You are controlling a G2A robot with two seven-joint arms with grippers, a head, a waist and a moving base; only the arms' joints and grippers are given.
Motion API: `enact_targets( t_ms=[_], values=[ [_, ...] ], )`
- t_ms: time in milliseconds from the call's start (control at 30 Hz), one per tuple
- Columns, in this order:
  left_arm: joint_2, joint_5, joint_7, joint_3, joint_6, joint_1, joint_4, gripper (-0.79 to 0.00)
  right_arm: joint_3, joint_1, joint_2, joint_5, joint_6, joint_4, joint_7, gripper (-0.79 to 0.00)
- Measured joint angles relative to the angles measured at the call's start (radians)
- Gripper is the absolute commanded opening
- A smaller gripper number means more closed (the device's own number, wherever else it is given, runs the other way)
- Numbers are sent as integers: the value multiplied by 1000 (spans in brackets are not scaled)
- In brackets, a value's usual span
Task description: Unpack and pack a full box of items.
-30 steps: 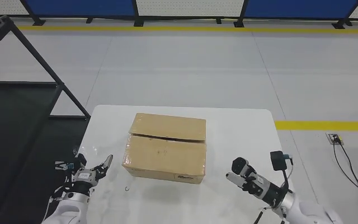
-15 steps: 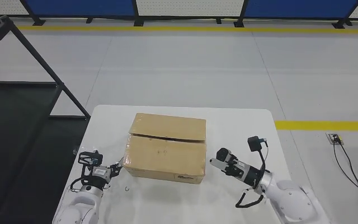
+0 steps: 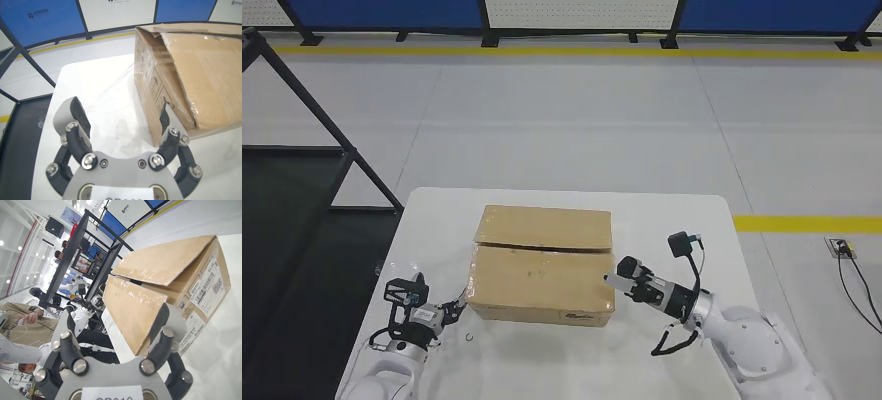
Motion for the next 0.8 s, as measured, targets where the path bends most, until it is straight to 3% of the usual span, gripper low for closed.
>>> enact_targets(
  t_ms=[433,800],
  values=[
    [-2,-85,5,-60,7,23,-21,0,-52,113,-11,62,3,130,51,0],
    [-4,-87,21,-68,11,49,-48,0,-34,121,-4,286,-177,149,214,0]
  ],
)
